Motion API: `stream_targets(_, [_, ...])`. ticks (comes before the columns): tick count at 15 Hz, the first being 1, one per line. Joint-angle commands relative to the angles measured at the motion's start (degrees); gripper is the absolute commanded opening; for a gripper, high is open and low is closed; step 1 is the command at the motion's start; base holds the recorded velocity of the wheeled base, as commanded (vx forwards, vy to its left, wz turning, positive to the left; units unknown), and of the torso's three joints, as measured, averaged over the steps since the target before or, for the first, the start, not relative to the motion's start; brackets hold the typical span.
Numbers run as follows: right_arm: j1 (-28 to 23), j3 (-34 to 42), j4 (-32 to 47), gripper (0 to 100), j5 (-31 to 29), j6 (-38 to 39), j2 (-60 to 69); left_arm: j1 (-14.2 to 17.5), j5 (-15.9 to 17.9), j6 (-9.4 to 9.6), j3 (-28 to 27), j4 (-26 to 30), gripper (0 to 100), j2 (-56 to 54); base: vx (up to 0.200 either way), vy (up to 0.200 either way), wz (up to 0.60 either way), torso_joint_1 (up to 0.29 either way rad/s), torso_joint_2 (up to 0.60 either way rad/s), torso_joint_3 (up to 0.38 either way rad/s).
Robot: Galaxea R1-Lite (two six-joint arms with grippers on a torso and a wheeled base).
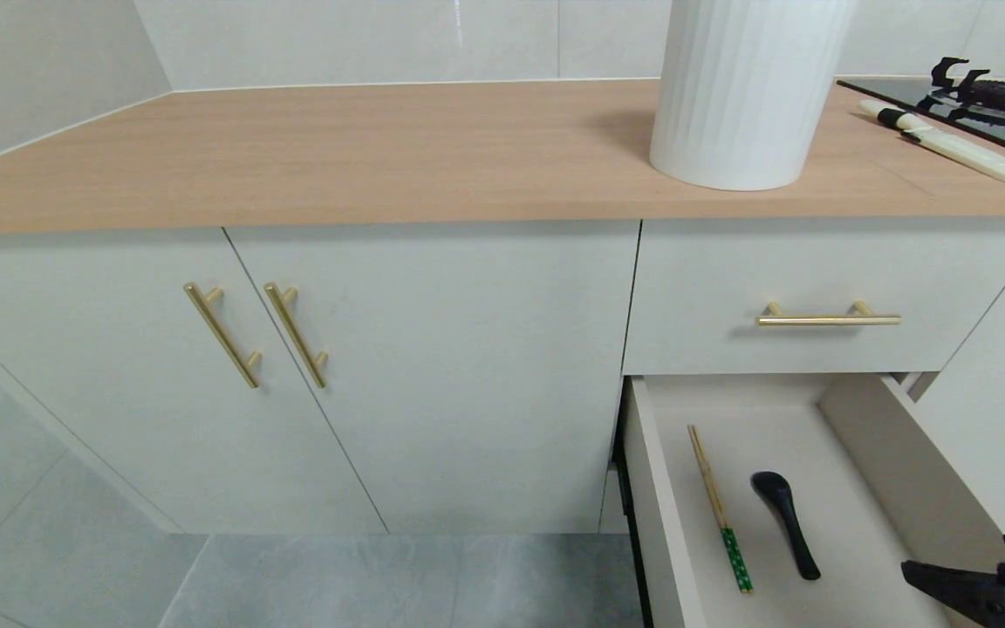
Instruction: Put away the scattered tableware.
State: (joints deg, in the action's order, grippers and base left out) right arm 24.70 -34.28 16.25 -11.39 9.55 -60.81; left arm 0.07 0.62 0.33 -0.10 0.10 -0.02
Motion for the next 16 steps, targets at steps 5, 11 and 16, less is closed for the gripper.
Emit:
stream_targets(5, [1.3,-1.5,1.7,100,-1.5,0.1,3.6,0.0,0.0,0.02,0.0,0.0,100,0.0,-0.040,0.000,0.00,0.001,0.00,0.001])
stream_targets(11, [1.5,-1.7,4.8,100,-1.8,-0.2,3.7,0.0,0.0,0.02,0.0,0.0,100,0.0,-0.200,0.000,0.00,0.000,0.00,0.001])
stream_targets(16, [2.6,-0.7,8.0,100,-1.3,-1.5,2.5,0.0,0.1,0.02,0.0,0.0,100,0.0,-0.040,0.000,0.00,0.000,0.00,0.000])
